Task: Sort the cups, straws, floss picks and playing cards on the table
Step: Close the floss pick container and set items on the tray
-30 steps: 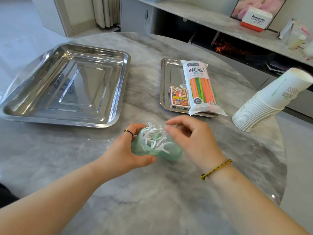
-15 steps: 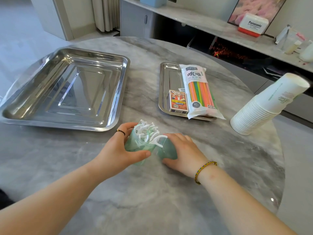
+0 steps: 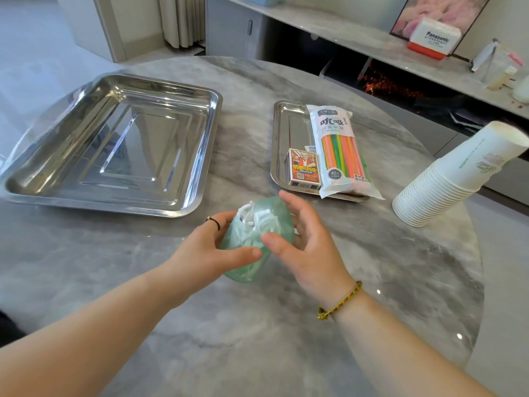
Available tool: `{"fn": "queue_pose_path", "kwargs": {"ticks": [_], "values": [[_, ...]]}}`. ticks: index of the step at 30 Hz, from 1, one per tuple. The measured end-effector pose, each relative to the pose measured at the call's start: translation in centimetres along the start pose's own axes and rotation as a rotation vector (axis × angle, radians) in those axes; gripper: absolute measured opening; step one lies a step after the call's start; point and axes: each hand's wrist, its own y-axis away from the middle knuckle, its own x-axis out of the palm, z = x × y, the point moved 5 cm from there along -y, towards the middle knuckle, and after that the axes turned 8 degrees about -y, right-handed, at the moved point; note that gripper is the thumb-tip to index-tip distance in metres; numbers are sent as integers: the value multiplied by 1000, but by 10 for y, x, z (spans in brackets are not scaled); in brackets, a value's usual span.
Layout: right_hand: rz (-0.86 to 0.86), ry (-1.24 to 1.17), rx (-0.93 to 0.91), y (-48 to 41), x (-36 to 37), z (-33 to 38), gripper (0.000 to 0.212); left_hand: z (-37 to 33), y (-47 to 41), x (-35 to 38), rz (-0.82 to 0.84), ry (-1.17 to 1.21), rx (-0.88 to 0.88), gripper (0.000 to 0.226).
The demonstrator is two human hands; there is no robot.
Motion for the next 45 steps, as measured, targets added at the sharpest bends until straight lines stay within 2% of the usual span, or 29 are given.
{"fn": "queue_pose_path", "kwargs": {"ticks": [13, 23, 30, 34, 39, 45], "values": [[223, -26, 52, -1, -3, 7, 46, -16, 7, -1, 63, -269, 146, 66], [285, -9, 75, 1, 0, 4, 49, -23, 8, -5, 15, -303, 196, 58], [343, -1, 120, 0, 0, 1, 57, -24, 10, -6, 23, -455, 239, 55], [355, 55, 116, 0, 0, -1, 57, -23, 10, -5, 20, -565, 287, 64], [346, 88, 94, 1, 1, 0, 56, -19, 7, -8, 6, -636, 264, 69], [305, 115, 111, 2, 7, -8, 44, -18, 8, -4, 21, -646, 262, 83]]}}
